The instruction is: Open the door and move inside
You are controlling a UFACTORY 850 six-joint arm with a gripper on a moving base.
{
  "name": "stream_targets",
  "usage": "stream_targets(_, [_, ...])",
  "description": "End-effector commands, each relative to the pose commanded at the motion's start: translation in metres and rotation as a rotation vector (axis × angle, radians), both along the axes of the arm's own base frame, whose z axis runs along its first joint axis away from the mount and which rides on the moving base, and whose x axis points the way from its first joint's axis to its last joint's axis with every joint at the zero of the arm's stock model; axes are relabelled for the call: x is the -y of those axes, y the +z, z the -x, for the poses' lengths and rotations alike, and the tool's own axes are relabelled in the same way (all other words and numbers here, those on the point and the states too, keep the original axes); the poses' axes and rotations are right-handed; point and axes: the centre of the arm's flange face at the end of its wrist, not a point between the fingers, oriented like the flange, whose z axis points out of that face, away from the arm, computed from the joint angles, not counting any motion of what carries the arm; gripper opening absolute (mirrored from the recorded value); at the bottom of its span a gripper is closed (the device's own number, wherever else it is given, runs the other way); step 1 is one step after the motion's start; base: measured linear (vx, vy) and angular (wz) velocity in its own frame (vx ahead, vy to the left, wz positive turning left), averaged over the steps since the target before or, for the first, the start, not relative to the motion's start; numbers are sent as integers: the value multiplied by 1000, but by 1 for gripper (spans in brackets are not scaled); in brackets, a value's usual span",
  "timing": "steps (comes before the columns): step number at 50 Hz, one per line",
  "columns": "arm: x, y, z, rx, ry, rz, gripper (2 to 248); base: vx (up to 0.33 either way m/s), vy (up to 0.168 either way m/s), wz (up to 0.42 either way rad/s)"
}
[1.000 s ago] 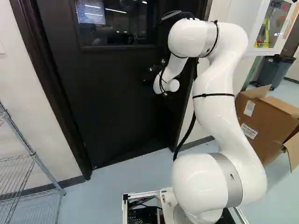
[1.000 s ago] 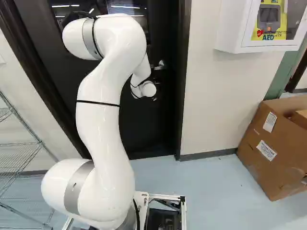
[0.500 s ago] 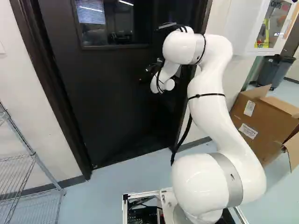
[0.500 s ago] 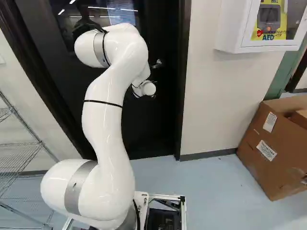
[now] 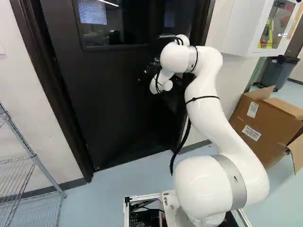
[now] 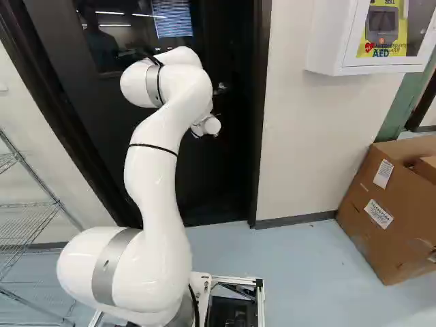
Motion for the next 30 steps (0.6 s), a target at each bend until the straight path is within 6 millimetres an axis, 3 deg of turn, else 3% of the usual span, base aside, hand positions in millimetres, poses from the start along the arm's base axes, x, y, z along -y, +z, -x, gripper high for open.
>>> stream_targets(16, [-5, -3, -12, 16, 7, 1, 247, 0, 0, 0])
stream_targets(30, [-4, 2, 7, -12, -8, -10, 247, 0, 0, 0])
